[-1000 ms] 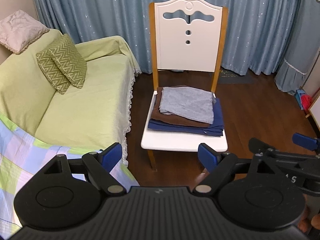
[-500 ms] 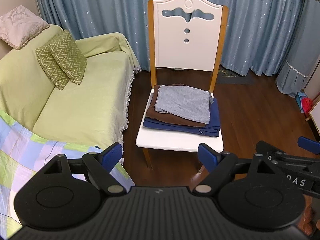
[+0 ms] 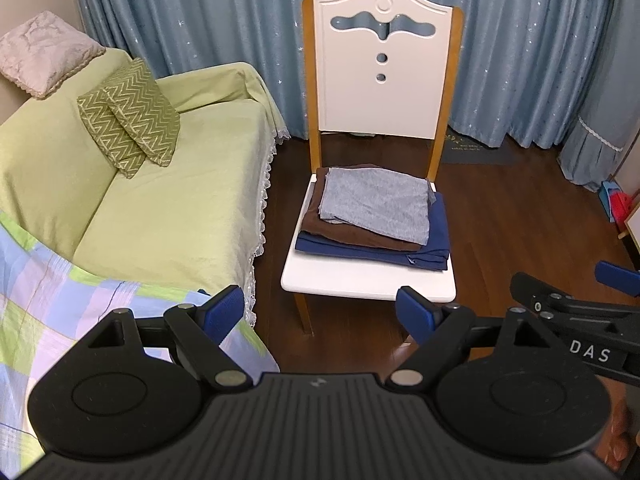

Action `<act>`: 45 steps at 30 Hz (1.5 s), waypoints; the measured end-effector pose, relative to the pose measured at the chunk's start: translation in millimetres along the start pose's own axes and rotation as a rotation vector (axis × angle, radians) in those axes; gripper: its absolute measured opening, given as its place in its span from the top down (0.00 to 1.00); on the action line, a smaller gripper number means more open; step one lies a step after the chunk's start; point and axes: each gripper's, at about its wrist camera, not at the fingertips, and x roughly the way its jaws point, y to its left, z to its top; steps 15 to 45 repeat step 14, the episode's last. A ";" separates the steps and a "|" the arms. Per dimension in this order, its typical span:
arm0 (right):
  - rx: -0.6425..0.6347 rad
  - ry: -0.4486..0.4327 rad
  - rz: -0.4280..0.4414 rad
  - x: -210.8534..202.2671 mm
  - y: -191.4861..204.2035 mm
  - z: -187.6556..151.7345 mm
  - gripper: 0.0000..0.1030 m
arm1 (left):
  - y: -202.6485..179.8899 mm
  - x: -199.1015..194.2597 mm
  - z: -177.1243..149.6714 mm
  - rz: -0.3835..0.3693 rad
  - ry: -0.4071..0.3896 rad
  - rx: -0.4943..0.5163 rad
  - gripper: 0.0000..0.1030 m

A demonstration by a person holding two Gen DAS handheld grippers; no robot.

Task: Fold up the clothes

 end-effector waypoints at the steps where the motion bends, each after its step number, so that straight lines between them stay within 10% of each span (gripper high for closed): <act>1: 0.001 0.000 -0.001 -0.1 -1.1 -0.1 0.01 | -1.3 0.5 1.9 -0.005 -0.003 0.007 0.18; 45: 0.013 0.001 -0.019 -2.0 -14.8 -1.8 0.01 | -24.9 3.2 15.0 -0.030 -0.050 0.079 0.17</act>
